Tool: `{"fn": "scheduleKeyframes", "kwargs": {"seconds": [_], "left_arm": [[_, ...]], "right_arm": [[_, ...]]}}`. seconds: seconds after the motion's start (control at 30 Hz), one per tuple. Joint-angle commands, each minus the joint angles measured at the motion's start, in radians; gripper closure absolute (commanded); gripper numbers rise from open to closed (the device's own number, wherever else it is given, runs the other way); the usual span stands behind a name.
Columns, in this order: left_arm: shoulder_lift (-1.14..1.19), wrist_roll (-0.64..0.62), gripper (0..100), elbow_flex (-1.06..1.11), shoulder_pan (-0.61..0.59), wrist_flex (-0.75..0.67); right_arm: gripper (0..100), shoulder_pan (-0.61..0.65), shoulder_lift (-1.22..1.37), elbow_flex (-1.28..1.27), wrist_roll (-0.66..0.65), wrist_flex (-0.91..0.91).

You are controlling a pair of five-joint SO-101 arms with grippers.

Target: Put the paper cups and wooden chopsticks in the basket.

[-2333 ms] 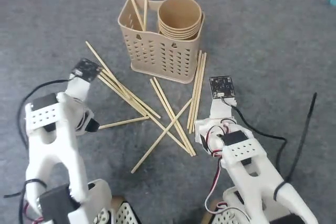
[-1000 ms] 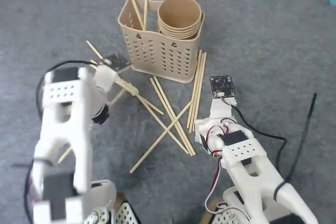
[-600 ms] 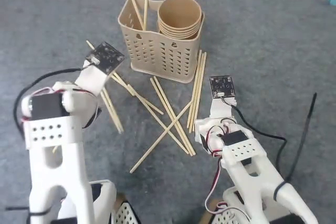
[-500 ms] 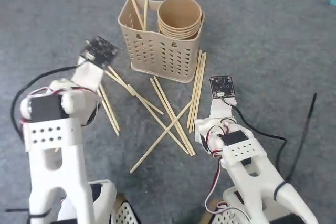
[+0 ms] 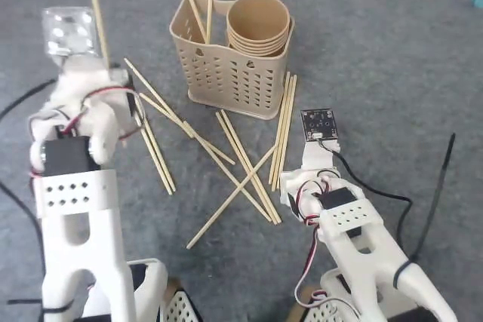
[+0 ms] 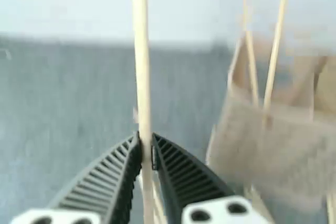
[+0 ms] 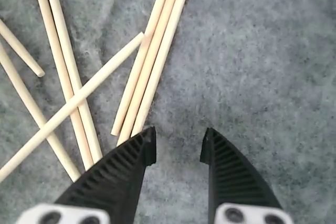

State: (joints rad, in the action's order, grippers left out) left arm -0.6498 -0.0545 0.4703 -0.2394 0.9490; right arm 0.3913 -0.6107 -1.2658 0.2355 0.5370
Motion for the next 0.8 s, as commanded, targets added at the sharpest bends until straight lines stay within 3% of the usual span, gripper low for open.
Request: {"fn": "scheduleKeyframes", "kwargs": {"seconds": [0.0, 0.1, 0.3, 0.37, 0.53, 0.77], "left_arm": [[-0.025, -0.068, 99, -0.031, 0.029, -0.279], [-0.025, -0.097, 99, 0.022, 0.072, -0.480], [-0.025, -0.107, 99, 0.216, 0.181, -1.063], [-0.023, -0.106, 99, 0.239, 0.213, -1.185], [0.008, -0.104, 99, 0.211, 0.285, -1.201], [0.253, -0.104, 98, 0.061, 0.287, -1.204]], "right_arm": [[84.4, -0.016, -0.033, 0.000, -0.014, -0.022], [84.4, -0.016, -0.033, 0.000, -0.017, -0.024], [84.4, -0.018, -0.033, -0.003, -0.018, -0.048], [84.4, -0.035, -0.033, -0.011, -0.018, -0.062], [84.4, -0.053, -0.033, -0.014, -0.015, -0.079], [84.4, -0.056, -0.033, -0.014, -0.015, -0.079]]}}
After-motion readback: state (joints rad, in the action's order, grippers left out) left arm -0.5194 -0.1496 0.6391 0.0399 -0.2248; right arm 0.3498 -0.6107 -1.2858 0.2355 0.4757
